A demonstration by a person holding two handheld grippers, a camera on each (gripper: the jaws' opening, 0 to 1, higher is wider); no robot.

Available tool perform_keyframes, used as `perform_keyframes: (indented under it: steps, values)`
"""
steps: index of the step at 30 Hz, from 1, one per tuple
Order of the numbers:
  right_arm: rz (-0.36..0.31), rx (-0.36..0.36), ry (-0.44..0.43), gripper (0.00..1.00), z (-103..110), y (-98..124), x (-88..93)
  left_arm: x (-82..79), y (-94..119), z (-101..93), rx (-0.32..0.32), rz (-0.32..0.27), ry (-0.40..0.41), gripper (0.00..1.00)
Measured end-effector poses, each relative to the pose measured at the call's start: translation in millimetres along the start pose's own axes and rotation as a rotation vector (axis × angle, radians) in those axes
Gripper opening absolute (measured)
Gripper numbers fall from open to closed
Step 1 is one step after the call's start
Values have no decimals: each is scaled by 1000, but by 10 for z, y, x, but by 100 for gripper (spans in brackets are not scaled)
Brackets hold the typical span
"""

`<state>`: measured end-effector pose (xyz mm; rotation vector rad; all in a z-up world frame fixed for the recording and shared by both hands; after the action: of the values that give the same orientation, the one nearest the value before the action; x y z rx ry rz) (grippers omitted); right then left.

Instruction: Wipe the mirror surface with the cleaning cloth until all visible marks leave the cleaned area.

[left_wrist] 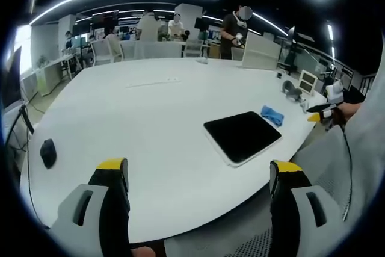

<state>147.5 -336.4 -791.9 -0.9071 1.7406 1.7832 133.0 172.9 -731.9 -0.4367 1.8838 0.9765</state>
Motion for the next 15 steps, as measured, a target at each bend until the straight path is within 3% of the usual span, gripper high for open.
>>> perform_keyframes:
  steps: [11, 15]
  values:
    - [0, -5, 8, 98, 112, 25, 75, -4, -27, 17, 10, 2, -7, 99]
    - [0, 14, 5, 96, 61, 16, 56, 11, -33, 49, 9, 2, -8, 99]
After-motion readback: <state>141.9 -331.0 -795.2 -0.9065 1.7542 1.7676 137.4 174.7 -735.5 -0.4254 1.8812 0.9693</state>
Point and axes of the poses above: the point that each gripper's makers call its tool centre point, and the gripper's own axes: y roughly backward along the fingers, z roughly to its left, x roughly out of its underside, the point moved 5 cm from there along y, roughly backward along the fingers, and after that the axes turned 13 degrees about x, right-handed, at the moved point
